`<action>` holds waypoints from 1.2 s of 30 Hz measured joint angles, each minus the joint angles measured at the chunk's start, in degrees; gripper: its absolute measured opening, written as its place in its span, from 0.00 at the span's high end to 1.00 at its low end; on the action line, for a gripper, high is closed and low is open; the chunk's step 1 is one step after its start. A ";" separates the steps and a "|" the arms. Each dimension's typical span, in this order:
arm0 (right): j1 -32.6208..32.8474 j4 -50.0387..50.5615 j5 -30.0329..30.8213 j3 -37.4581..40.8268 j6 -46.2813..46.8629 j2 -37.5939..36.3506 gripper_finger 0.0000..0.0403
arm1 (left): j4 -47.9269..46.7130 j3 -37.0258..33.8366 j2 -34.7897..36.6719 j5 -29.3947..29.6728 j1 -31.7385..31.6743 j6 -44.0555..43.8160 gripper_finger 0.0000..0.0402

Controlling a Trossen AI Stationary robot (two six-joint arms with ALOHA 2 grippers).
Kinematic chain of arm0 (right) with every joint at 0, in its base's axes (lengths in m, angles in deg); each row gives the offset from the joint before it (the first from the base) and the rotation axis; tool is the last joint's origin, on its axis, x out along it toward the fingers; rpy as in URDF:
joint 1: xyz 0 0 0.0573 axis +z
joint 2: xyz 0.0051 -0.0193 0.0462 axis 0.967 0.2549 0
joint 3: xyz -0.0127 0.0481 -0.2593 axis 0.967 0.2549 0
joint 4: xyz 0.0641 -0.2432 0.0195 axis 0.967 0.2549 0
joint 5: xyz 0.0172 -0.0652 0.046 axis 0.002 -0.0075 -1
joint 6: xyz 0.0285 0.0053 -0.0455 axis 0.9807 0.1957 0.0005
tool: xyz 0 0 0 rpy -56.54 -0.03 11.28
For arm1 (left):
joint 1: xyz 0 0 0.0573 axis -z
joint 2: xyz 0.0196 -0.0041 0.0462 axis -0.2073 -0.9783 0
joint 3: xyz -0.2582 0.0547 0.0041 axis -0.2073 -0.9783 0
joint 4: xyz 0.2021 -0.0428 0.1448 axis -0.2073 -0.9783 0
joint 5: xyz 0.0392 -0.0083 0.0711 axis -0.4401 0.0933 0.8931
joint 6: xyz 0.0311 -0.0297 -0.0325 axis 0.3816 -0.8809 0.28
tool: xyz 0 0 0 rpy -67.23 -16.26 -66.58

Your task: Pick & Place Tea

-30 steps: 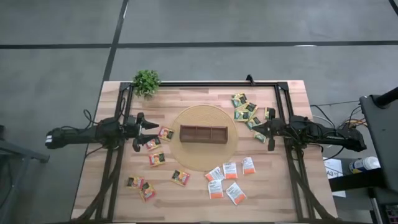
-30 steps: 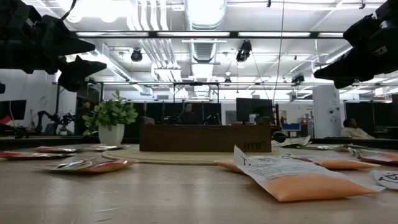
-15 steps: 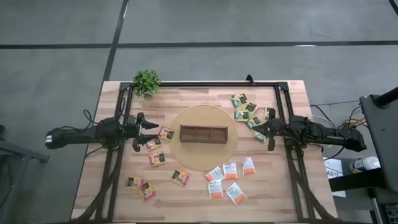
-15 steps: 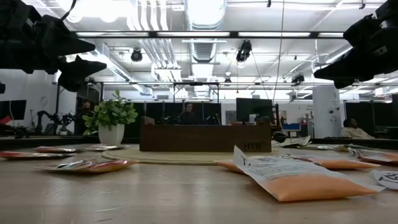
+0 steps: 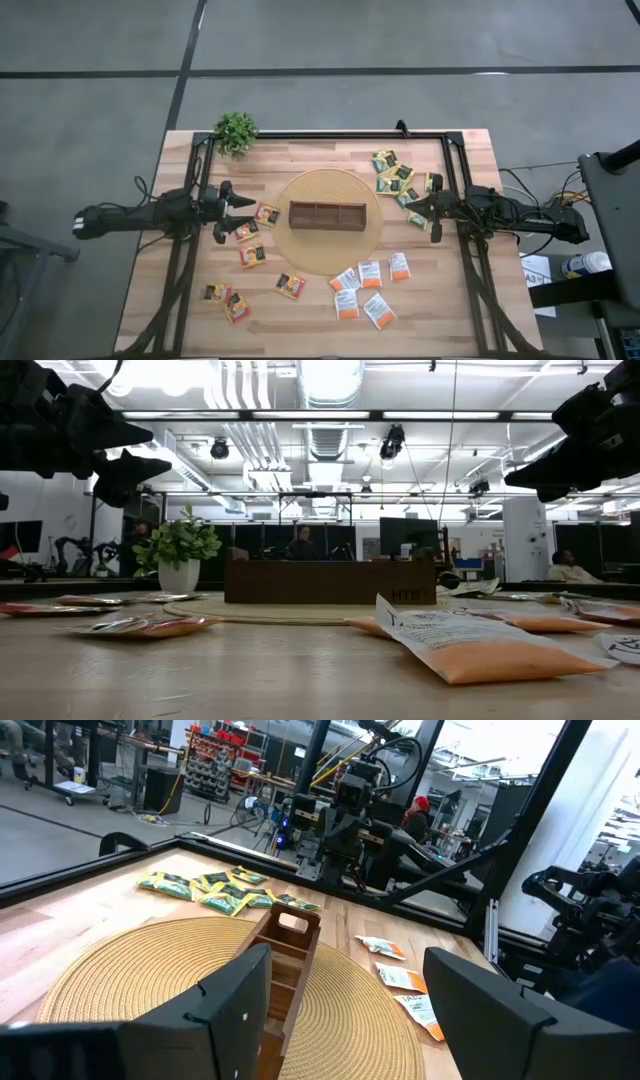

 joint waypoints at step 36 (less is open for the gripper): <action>0.02 -0.23 0.02 0.00 0.75 0.02 0.98 | 0.00 0.00 0.00 0.00 0.00 -0.01 0.36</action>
